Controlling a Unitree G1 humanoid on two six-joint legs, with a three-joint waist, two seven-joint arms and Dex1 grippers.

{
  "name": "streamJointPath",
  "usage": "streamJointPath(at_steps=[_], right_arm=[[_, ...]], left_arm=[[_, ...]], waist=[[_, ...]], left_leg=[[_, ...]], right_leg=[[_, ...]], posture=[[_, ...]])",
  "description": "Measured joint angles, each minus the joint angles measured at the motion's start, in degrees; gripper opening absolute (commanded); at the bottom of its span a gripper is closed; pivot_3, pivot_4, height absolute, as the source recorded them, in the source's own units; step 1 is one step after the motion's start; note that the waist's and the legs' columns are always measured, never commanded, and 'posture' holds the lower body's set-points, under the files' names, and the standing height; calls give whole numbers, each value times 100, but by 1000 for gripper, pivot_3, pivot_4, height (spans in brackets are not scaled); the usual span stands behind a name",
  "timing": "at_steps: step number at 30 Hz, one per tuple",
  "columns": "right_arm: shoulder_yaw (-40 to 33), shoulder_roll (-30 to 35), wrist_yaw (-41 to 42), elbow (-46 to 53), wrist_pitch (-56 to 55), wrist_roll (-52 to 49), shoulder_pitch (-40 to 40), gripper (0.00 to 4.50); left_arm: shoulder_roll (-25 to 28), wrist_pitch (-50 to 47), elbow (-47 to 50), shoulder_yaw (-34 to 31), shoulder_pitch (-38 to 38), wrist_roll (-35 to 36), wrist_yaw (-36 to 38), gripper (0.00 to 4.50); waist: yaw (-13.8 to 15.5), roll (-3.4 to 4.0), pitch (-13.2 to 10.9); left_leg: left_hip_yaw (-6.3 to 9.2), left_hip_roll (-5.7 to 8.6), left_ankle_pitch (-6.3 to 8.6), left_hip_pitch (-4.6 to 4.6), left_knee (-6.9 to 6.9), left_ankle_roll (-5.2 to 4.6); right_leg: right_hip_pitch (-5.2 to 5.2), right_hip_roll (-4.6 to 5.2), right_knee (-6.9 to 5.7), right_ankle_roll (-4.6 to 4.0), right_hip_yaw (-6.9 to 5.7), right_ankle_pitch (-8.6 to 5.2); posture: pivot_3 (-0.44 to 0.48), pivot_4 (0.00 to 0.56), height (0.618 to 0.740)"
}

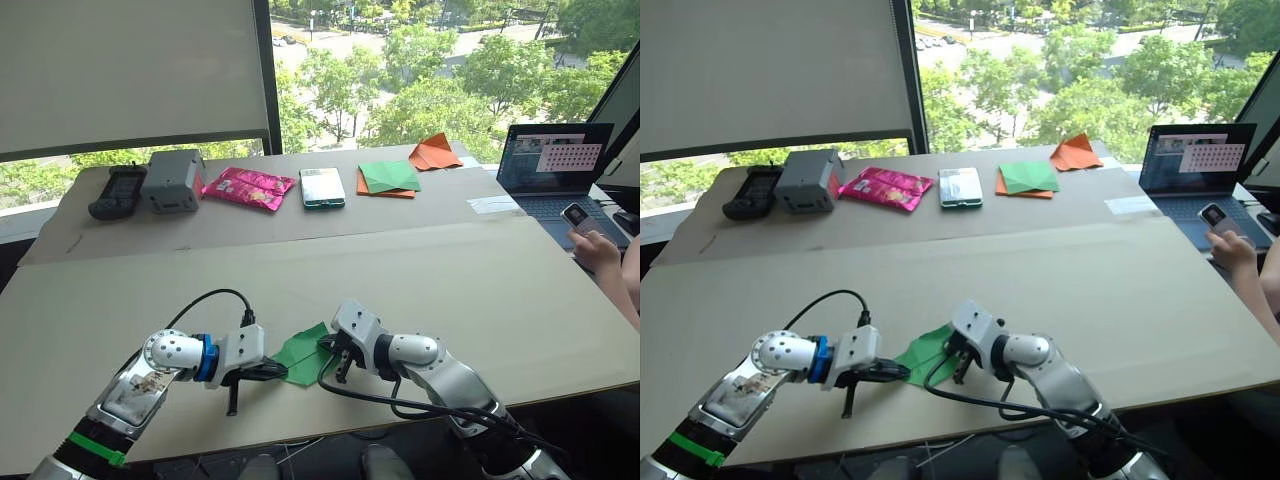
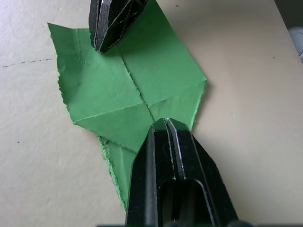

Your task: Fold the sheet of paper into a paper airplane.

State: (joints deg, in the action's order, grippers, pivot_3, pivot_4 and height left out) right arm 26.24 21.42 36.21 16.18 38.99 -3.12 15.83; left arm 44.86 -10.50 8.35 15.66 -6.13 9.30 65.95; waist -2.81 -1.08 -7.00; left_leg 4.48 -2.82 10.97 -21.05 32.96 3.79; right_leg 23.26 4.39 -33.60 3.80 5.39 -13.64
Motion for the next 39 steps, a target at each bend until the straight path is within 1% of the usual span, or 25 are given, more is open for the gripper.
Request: streamJointPath(at_steps=[8, 13, 15, 17, 20, 23, 27, 31, 32, 33, 35, 39], right_arm=[[0, 1, 8, -1, 8, 0, 1, 37], [0, -2, 16, -7, 8, -3, 14, 37], [-6, -7, 15, 3, 6, -3, 13, 37], [-90, -84, -4, 38, 4, -71, -12, 37], [-324, -128, -43, 136, 47, -182, -75, 37], [-504, -216, -123, 340, 133, -277, -68, 37], [-646, -257, -141, 733, 276, -451, -23, 37], [-930, -202, -151, 980, 440, -623, 77, 1208], [-1011, -173, -140, 1001, 482, -704, 91, 1593], [-1090, -123, -122, 1012, 519, -744, 93, 1885], [-1151, 8, -56, 997, 519, -811, 98, 2616], [-1113, 346, 323, 643, 414, -903, 202, 4061]], left_arm=[[172, 10, 65, -203, 206, 101, 29, 0], [152, -30, 66, -294, 283, 197, -34, 0], [34, -228, 71, -466, 396, 417, -114, 0], [-25, -584, 224, -820, 681, 835, -212, 0], [71, -1139, 421, -1396, 1113, 1356, -276, 0], [244, -1503, 698, -1903, 1371, 1739, -287, 0], [273, -1888, 1288, -2494, 1547, 2281, -385, 0], [172, -2248, 1639, -2815, 1538, 2744, -640, 0], [133, -2305, 1674, -2816, 1534, 2801, -710, 0], [73, -2345, 1696, -2810, 1536, 2828, -775, 0], [43, -2354, 1697, -2794, 1544, 2832, -845, 0], [2, -2352, 1695, -2701, 1544, 2832, -894, 0]], waist=[[0, 9, 3], [0, 9, 2], [1, 11, -1], [-6, 11, -13], [11, -22, -60], [37, -28, -73], [45, -27, -78], [45, -25, -79], [42, -25, -79], [39, -25, -79], [34, -24, -79], [27, -24, -79]], left_leg=[[-1, -1, 3, 0, 0, 5], [-1, -1, 3, -1, 0, 5], [-1, -1, 3, -5, -1, 5], [-1, -3, 3, -7, -5, 5], [2, -5, 1, -41, -12, 1], [0, -3, 0, -46, -10, 1], [-2, -3, 2, -46, -10, 3], [-2, -3, 2, -45, -10, 3], [-2, -3, 2, -45, -10, 3], [-2, -3, 2, -45, -10, 3], [-3, -3, 2, -46, -10, 3], [-5, -2, 1, -46, -9, 1]], right_leg=[[8, 1, 3, -2, -2, -1], [12, 1, 3, -2, -2, -1], [19, 2, 2, -2, -2, -1], [34, 0, -3, -2, -2, -1], [83, -2, -2, -2, -7, -1], [84, -1, -3, -2, -5, 0], [84, 1, 3, -3, -5, 0], [85, 0, 13, -3, -6, 0], [85, 0, 17, -3, -6, 0], [84, 0, 21, -3, -6, 0], [84, -1, 28, -3, -5, 0], [82, -2, 34, -4, -1, 0]], posture=[[0, 150, 732], [0, 150, 732], [0, 150, 732], [0, 150, 732], [0, 150, 732], [0, 150, 732], [0, 150, 732], [0, 150, 732], [0, 150, 732], [0, 150, 732], [0, 150, 732], [0, 150, 732]])
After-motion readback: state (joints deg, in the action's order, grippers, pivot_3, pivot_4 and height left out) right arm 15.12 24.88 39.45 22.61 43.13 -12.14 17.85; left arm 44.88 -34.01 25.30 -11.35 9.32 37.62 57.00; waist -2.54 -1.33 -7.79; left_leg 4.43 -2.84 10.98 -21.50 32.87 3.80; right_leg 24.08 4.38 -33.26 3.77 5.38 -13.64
